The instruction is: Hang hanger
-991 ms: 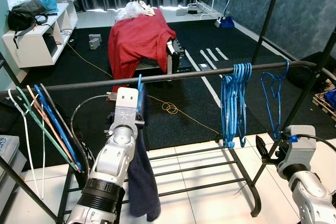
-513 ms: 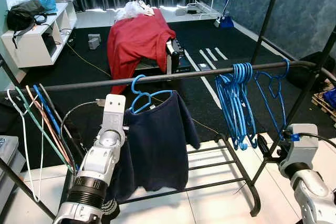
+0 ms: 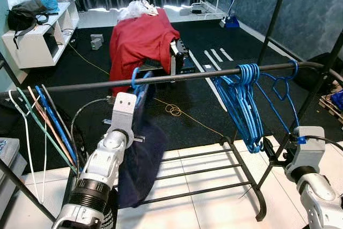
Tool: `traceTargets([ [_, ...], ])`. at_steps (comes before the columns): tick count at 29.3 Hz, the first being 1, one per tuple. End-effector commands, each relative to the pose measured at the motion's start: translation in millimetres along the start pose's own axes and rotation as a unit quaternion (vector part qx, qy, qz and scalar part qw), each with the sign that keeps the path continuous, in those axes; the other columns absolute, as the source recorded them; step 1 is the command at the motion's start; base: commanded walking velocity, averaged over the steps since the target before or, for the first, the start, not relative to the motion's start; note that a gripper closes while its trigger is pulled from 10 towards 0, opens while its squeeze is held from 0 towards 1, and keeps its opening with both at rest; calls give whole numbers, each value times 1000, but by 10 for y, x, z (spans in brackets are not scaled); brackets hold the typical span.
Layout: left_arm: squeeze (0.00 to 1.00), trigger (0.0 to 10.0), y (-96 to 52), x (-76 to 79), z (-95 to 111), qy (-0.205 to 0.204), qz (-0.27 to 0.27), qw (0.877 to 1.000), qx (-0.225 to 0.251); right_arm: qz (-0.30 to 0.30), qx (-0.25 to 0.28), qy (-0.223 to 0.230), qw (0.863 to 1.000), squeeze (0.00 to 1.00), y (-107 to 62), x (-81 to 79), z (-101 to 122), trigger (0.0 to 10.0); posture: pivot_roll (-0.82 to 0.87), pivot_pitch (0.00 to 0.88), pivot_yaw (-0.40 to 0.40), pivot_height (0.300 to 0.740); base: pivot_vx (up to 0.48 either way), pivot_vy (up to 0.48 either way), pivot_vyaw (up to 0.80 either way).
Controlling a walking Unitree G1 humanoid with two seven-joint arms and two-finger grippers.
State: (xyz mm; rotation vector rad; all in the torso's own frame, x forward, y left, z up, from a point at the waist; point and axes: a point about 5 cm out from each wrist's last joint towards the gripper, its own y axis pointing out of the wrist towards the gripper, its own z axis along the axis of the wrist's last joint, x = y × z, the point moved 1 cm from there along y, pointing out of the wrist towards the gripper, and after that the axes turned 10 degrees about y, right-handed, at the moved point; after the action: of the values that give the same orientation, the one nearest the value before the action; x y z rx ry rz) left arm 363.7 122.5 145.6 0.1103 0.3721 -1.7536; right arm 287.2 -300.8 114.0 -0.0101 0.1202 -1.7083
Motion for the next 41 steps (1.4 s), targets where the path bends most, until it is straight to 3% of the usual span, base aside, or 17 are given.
traceTargets([
  [1,0,0,-33,-46,169,9,-7,999,50,-4,2,-2,1000,0,-3,23,32,10000,-127,56,13,740,0,0,0],
  [5,0,0,-131,-186,265,-2,-15,996,93,-5,2,-4,1000,0,-2,28,35,10000,-125,57,12,740,0,0,0],
  [10,0,0,-204,-287,257,1,-1,995,103,-6,2,-4,1000,0,-1,33,34,10000,-120,59,14,740,0,0,0],
  [11,0,2235,-302,-364,181,-7,2,994,111,-6,1,-4,1000,0,-1,37,32,10000,-111,61,13,740,0,0,0],
  [12,0,2235,-302,-364,181,-7,2,994,111,-6,1,-4,1000,0,-1,37,32,10000,-111,61,13,740,0,0,0],
  [13,0,3412,-416,-415,31,-5,0,994,108,-6,-1,-3,1000,0,2,37,23,10000,-107,61,12,740,0,0,0],
  [14,0,3412,-416,-415,31,-5,0,994,108,-6,-1,-3,1000,0,2,37,23,10000,-107,61,12,740,0,0,0],
  [15,0,7137,-563,-463,-147,-23,-9,994,109,-4,-3,-3,1000,0,9,27,10,10000,-98,67,7,740,0,0,0],
  [16,0,7137,-563,-463,-147,-23,-9,994,109,-4,-3,-3,1000,0,9,27,10,10000,-98,67,7,740,0,0,0],
  [17,0,10000,-714,-521,-292,-35,-13,993,109,-2,-6,-2,1000,0,18,18,2,10000,-87,69,-2,740,0,0,0],
  [19,0,10000,-714,-521,-292,-35,-13,993,109,-2,-6,-2,1000,0,18,18,2,10000,-87,69,-2,740,0,0,0],
  [20,0,10000,-838,-553,-381,-39,-24,993,113,1,-8,-3,1000,0,29,10,-7,10000,-78,69,-8,740,0,0,0],
  [25,0,10000,-935,-554,-455,-39,-45,992,108,3,-10,-3,1000,0,42,0,-10,10000,-74,70,-7,740,0,0,0],
  [29,0,10000,-1147,-482,-810,7,-121,992,32,4,-9,-2,1000,0,61,-6,-4,10000,-70,71,-6,740,-79,0,0],
  [31,0,10000,-1182,-488,-854,14,-126,992,22,4,-9,-2,1000,0,60,-2,-4,10000,-70,71,-6,740,-315,0,0],
  [37,0,10000,-1266,-513,-779,14,-174,984,36,12,-7,-3,1000,0,82,-23,23,10000,-76,59,-9,740,-385,0,0],
  [41,0,10000,-1397,-707,-703,38,-207,977,42,80,-13,7,997,0,117,-159,95,10000,-73,51,-16,740,-347,0,0],
])
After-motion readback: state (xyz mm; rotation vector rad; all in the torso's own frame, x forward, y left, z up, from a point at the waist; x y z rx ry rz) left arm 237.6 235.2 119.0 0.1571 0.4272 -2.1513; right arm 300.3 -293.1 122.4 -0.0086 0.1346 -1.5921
